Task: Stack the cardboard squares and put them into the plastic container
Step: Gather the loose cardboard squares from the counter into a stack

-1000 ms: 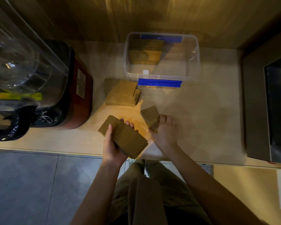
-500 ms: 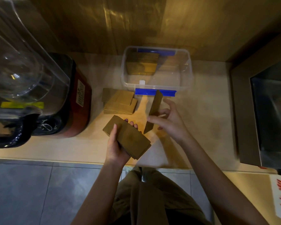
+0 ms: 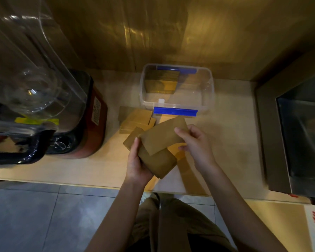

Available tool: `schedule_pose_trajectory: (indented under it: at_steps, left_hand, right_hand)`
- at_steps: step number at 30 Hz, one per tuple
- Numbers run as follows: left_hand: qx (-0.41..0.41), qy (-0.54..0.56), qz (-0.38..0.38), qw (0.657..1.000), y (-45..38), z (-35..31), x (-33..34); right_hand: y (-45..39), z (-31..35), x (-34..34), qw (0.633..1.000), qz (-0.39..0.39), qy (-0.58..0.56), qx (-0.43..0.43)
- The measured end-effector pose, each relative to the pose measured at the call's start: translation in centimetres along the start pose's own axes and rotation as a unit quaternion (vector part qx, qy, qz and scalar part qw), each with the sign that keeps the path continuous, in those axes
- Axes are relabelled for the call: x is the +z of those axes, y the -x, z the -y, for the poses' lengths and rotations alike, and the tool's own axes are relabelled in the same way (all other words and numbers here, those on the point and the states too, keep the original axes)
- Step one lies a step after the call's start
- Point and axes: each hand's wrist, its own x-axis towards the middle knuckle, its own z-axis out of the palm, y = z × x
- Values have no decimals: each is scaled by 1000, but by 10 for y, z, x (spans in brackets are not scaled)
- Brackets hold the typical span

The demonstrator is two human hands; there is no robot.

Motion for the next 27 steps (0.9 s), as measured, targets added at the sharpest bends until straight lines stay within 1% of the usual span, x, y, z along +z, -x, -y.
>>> schedule_pose_trajectory:
  at_steps: [4,5,7,9,12,15,17,18,20,21,22,23,24,25,26,27]
  left_hand:
    - [-5,31,-16,999,-1,-3,-1]
    - [-6,36,-15,999,-1,-3,-2]
    - [-7,42,-4,999,-3,-4,-2]
    - [6,32,33,999,-5,-4,-3]
    - [32,12,110,993,-3,-4,-1]
    - [39,-2,145,989,-2,-5,-2]
    - [41,10,142,989,-4,-5,-4]
    - [41,12,135,990,-5,-5,-4]
    - [38,-3,127,991,-5,-6,-4]
    - [35,-14,123,992,-5,-6,-3]
    - [33,-25,116,992,-4,-7,-1]
    - [32,-34,102,994,-3,-7,1]
    - [32,-39,83,995,-3,-8,3]
    - [35,-40,65,996,-4,-9,4]
    - [38,-38,48,997,-5,-9,6]
    - [42,-40,34,998,-6,-8,8]
  right_hand:
    - [8,-16,-4,996,-48,65,-35]
    - [11,-19,-3,990,-66,110,-57]
    - [18,-27,-1,966,-86,219,-111]
    - [26,-30,4,947,-81,279,-138]
    - [36,-34,12,930,-69,321,-164]
    - [37,-36,10,939,-50,309,-144]
    - [35,-34,6,947,-33,299,-117]
    - [35,-32,4,956,-12,277,-94]
    - [35,-28,1,982,71,176,-21]
    - [36,-27,0,986,116,121,9]
    - [37,-26,-1,984,155,90,22]
    - [37,-27,0,980,183,82,19]
    - [37,-28,1,977,193,85,14]
    - [36,-30,3,979,183,84,18]
    - [35,-32,6,984,161,69,38]
    - [33,-33,8,987,136,37,78]
